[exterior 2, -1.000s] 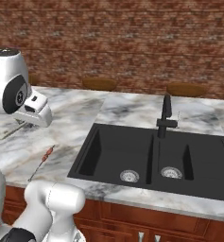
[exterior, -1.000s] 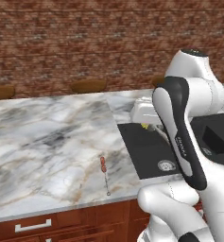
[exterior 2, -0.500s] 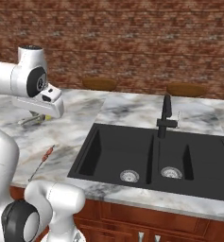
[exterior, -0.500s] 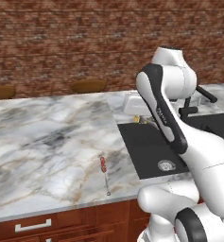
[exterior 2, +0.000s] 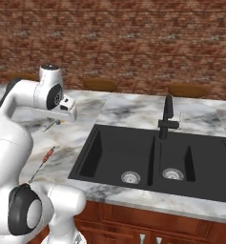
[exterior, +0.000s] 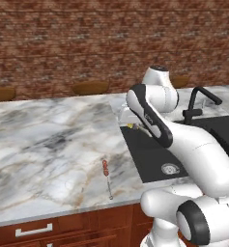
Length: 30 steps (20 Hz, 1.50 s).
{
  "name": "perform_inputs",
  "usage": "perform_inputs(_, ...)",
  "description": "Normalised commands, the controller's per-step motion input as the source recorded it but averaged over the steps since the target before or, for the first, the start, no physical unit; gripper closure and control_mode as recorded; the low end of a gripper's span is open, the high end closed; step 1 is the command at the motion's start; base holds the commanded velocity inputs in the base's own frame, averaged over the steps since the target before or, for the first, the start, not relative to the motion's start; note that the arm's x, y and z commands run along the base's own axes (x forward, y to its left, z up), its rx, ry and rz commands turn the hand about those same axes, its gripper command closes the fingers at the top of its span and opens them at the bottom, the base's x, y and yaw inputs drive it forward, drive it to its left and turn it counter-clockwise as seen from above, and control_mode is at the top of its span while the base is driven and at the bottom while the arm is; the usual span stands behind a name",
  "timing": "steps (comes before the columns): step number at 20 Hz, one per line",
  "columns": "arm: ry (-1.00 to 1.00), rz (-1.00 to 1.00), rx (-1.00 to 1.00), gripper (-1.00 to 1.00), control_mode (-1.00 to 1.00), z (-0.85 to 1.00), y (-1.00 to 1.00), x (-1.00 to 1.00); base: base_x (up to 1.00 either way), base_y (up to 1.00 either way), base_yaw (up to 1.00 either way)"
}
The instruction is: Open the cabinet. Pick the dish brush and place it next to the sink. Then close the cabinet.
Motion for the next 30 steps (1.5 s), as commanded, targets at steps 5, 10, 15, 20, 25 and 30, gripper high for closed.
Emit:
perform_inputs(5,-0.11,0.09,0.0,1.0,-1.0,-0.41,0.0,0.55,0.0,0.0,0.0)
perform_inputs(10,0.0,0.01,0.0,1.0,-1.0,-0.09,0.09,0.0,0.0,0.0,0.0)
perform_inputs(15,0.12,0.0,-0.03,1.0,-1.0,-0.3,0.12,0.0,0.0,0.0,0.0)
perform_inputs(20,0.08,-0.04,-0.07,1.0,-1.0,-0.57,0.02,0.19,0.0,0.0,0.0)
perform_inputs(25,0.01,-0.1,-0.05,1.0,-1.0,-0.58,0.0,0.07,0.0,0.0,0.0)
perform_inputs(30,0.0,-0.09,0.0,1.0,-1.0,-0.47,0.0,0.0,0.0,0.0,0.0)
